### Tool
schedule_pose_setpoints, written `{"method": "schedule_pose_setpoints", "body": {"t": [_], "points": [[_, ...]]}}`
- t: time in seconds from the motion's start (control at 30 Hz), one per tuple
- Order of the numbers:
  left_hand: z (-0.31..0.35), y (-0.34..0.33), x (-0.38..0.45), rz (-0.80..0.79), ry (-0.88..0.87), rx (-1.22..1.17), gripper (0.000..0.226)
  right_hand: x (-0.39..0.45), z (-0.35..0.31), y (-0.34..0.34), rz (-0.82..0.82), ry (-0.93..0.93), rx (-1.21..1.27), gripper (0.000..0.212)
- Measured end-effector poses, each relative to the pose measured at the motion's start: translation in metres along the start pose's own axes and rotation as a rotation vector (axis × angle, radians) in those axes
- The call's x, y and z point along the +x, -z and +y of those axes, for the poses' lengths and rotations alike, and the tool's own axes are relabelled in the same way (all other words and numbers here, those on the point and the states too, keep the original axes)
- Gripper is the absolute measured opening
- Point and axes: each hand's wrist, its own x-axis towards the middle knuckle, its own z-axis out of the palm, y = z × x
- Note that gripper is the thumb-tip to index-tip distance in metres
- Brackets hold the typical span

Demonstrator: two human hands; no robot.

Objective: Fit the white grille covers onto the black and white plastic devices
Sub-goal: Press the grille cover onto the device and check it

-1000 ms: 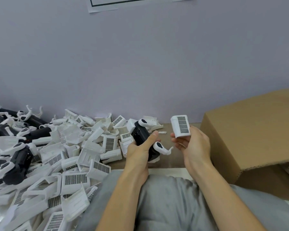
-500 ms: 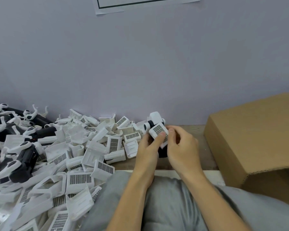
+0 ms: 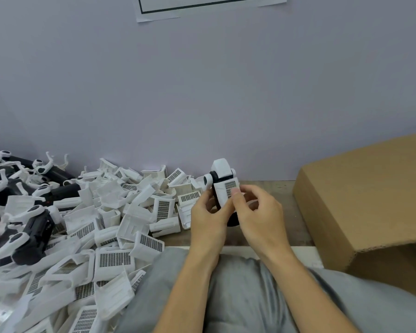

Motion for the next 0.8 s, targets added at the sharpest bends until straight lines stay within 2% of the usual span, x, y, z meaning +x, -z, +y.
{"method": "schedule_pose_setpoints", "body": {"t": [0.13, 0.33, 0.4, 0.53, 0.67, 0.8], "points": [[-0.001, -0.002, 0.001, -0.006, -0.038, 0.091, 0.030, -0.002, -0.003, -0.001, 0.001, 0.009, -0.111, 0.041], [-0.003, -0.003, 0.001, -0.036, -0.073, 0.168, 0.037, 0.000, -0.003, -0.001, 0.071, -0.035, -0.065, 0.026], [-0.003, -0.002, 0.000, -0.025, -0.098, 0.176, 0.034, 0.002, -0.002, 0.000, 0.048, -0.060, -0.029, 0.020], [0.000, -0.001, -0.002, 0.021, -0.140, 0.190, 0.028, 0.005, 0.001, 0.006, -0.029, -0.086, 0.060, 0.022], [0.004, -0.001, -0.002, 0.028, -0.061, 0.084, 0.017, 0.006, 0.002, 0.008, -0.056, -0.091, 0.210, 0.011], [0.006, -0.001, -0.004, -0.045, 0.003, 0.020, 0.016, 0.005, -0.003, 0.008, -0.123, -0.161, 0.411, 0.018]]}}
